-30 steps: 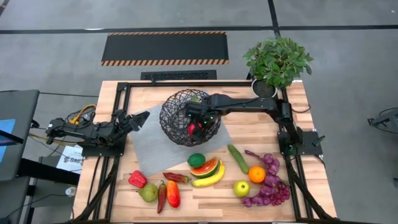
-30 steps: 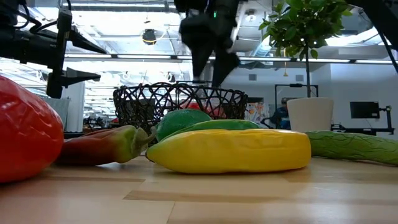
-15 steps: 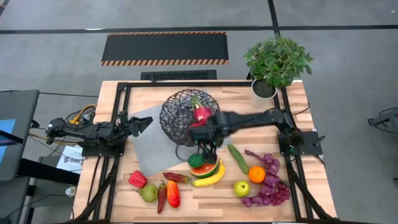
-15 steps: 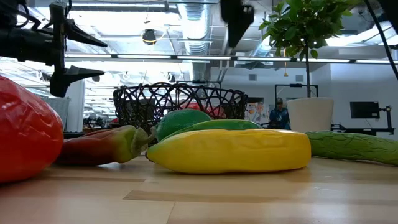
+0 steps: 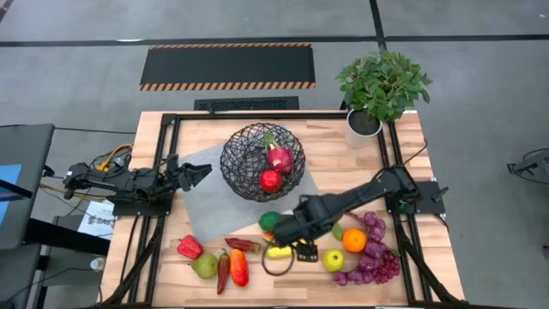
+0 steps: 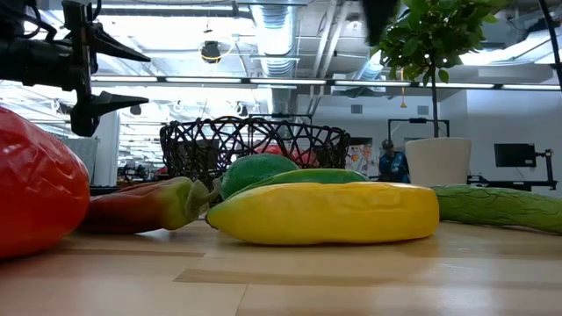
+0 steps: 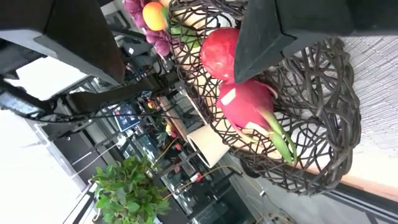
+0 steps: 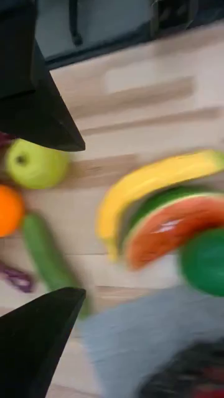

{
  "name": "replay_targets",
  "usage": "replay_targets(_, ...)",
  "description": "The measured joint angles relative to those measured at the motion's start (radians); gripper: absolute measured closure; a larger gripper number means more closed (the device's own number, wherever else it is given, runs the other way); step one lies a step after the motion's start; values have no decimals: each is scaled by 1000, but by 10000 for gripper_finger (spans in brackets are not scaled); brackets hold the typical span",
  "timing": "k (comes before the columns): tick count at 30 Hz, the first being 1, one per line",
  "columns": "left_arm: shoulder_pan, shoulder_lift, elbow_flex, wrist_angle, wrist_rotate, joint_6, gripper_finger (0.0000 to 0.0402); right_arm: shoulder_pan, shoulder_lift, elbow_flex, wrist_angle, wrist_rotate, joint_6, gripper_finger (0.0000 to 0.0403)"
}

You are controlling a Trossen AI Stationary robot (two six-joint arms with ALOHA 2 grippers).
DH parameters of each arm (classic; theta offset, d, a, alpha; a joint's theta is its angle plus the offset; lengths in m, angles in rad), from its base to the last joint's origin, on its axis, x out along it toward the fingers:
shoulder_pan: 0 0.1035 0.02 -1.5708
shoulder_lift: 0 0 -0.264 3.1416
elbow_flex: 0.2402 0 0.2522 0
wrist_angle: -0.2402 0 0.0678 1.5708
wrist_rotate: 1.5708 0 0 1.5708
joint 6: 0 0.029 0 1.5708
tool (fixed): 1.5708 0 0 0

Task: Build produce basket
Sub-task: Put the banana into the wired basket

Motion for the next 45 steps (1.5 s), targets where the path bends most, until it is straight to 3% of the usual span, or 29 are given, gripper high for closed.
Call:
replay_targets(4,0,0,0,0,0,-4,113,32,-59,-115,43,7,106,10)
replay_targets(12,0,0,0,0,24,-8,113,121,-290,-561,415,-27,369,10)
replay_targets(18,0,0,0,0,25,-19,113,122,-349,-772,774,57,298,10)
replay_targets(27,0,0,0,0,41,-12,113,50,-176,-785,924,40,50,10)
replay_targets(45,0,0,0,-1,58,-13,113,94,-137,-782,916,43,-16,63)
